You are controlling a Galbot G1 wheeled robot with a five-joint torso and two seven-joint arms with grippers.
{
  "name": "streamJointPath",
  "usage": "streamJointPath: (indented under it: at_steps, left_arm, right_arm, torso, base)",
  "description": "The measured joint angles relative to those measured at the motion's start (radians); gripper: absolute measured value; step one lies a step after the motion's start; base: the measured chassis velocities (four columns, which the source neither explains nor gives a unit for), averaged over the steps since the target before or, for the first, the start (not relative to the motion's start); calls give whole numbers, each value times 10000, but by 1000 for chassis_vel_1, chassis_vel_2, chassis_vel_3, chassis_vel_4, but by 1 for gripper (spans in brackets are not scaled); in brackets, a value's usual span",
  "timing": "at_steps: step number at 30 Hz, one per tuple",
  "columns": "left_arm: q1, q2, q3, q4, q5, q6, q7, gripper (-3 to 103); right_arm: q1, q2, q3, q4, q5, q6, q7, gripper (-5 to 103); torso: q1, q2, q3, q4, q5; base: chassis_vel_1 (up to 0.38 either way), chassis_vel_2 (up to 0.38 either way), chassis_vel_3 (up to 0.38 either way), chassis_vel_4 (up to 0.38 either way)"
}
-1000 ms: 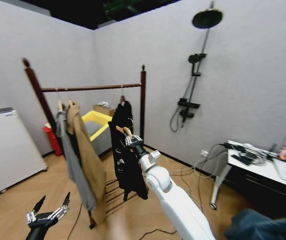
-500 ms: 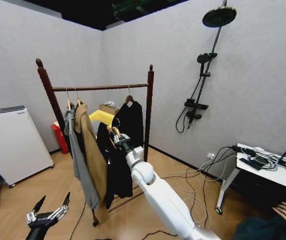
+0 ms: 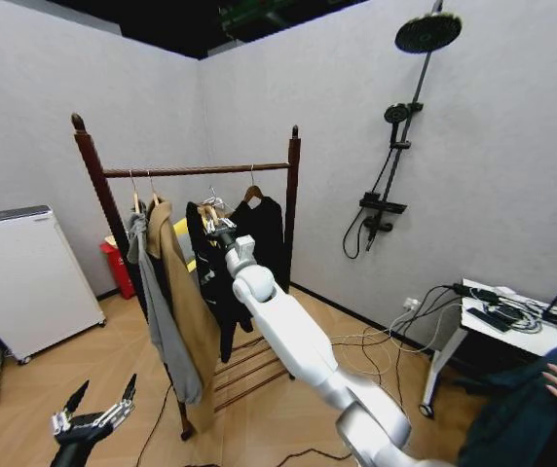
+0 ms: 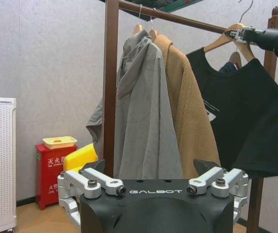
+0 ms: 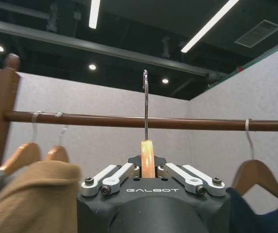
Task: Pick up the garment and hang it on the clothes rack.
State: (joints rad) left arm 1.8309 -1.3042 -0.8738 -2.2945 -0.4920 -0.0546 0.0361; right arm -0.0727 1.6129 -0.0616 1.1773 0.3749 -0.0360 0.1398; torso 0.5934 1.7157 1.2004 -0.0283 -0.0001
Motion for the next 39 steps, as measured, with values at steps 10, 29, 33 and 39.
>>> streamJointPath:
  at_steps: [10, 29, 33, 39]
  left_arm:
    - [0, 0, 0, 0, 0, 0, 2, 100]
    - [0, 0, 0, 0, 0, 0, 3, 100]
    - [0, 0, 0, -1, 0, 0, 2, 100]
    - [0, 0, 0, 0, 0, 0, 3, 100]
  right_arm:
    - [1165, -22, 190, -1020, 172, -496, -4, 10]
    - [416, -41, -247, 3, 453, -422, -252, 10]
    - [342, -43, -319, 77, 462, -421, -263, 10]
    - [288, -46, -416, 167, 491, -424, -272, 10]
  torso:
    - [-1, 1, -1, -1, 1]
    - [-3, 2, -2, 0, 0]
    - [-5, 2, -2, 1, 0]
    - [-6, 3, -3, 0, 0]
  base:
    - [0, 0, 0, 0]
    - [0, 0, 0, 0]
    - [0, 0, 0, 0]
    - [-95, 93, 102, -94]
